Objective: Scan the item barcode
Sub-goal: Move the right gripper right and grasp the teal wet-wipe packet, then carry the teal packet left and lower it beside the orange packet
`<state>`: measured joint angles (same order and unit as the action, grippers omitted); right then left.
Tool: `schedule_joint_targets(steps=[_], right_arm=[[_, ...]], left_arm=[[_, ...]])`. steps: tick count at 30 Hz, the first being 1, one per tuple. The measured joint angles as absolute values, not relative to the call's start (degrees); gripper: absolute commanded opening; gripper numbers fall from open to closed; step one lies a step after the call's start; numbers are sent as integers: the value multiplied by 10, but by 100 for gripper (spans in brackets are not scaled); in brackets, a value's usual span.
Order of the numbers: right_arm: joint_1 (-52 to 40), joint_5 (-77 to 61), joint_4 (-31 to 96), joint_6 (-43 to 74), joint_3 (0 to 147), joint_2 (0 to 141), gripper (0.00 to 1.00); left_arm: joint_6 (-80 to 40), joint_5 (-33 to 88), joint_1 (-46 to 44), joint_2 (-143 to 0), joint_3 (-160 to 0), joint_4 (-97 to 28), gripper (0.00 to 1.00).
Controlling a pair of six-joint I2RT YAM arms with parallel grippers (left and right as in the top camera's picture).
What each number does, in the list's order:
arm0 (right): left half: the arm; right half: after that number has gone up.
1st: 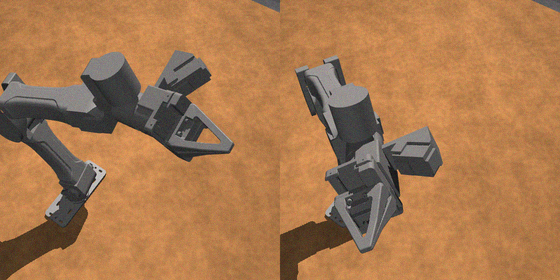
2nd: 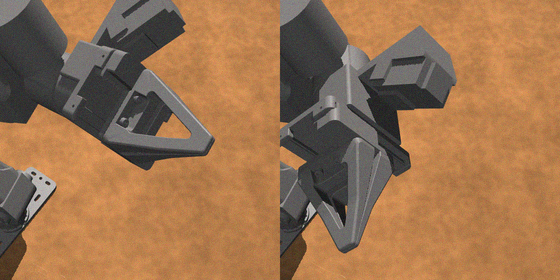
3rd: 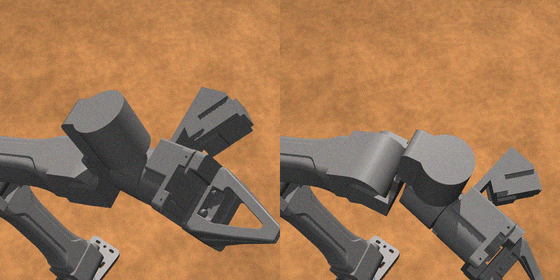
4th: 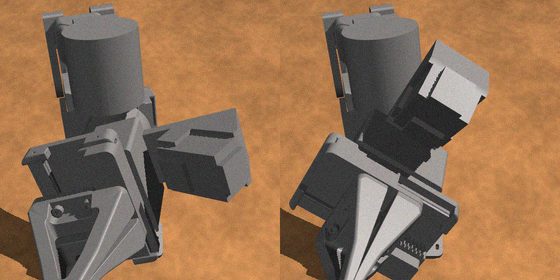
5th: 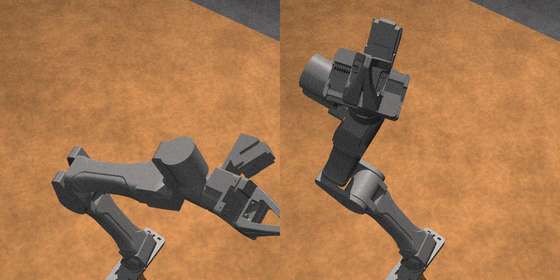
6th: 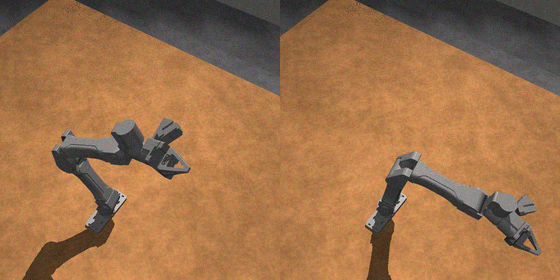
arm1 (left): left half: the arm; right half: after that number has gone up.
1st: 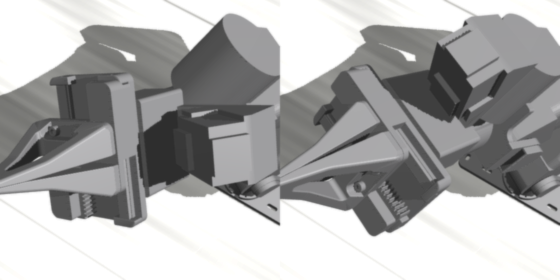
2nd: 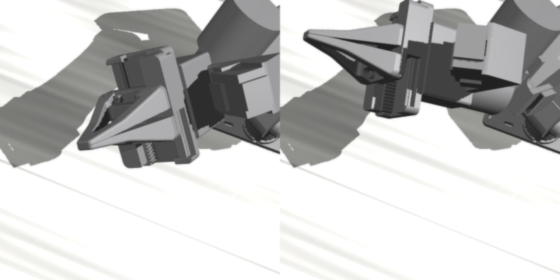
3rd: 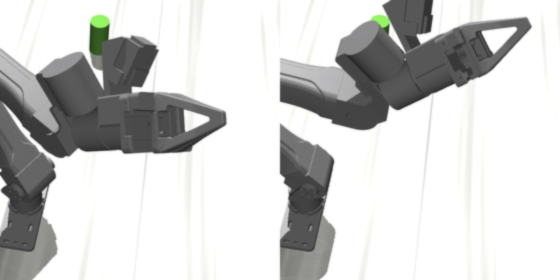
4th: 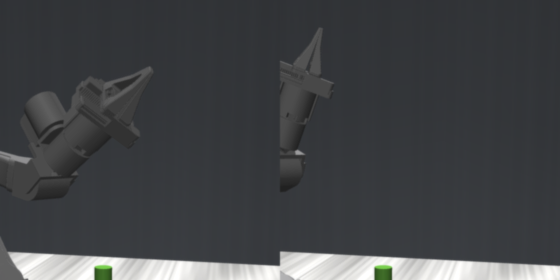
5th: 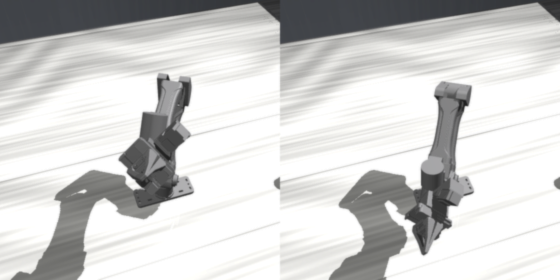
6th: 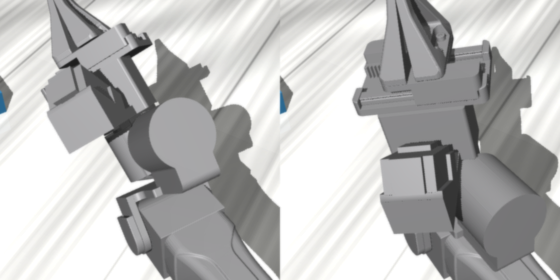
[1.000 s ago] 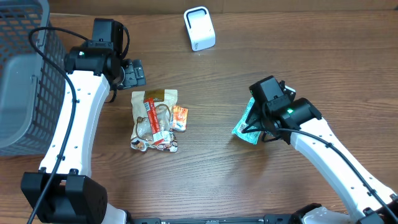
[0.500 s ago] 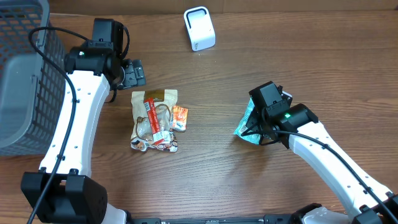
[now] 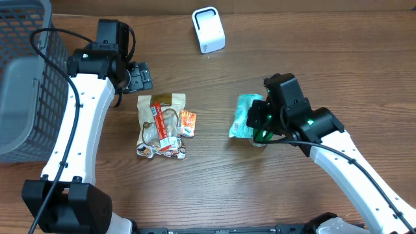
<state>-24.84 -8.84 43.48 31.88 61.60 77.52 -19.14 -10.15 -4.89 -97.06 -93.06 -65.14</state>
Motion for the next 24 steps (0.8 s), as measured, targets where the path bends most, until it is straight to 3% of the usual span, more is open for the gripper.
schedule_joint_targets(steps=[4,5,6,7,8,15,19,24], right_arm=[[-256,-115,429,299,616,784,5],[-261,-120,425,294,616,790,14],[-267,-124,421,291,616,797,37],[-273,-127,415,286,616,805,68],[-279,-129,411,282,616,812,72],[-310,-130,390,259,616,861,69],[-309,-130,407,255,616,861,56],[-322,-118,449,254,616,861,51]], left_arm=[[-191,-102,-49,-971,-931,-652,100],[-191,-102,-49,-971,-931,-651,100],[-191,-102,-49,-971,-931,-651,100],[-192,-102,-49,-971,-931,-652,100],[-191,-102,-49,-971,-931,-652,100],[-191,-102,-49,-971,-931,-651,100],[-191,-102,-49,-971,-931,-652,100],[-191,-102,-49,-971,-931,-651,100]])
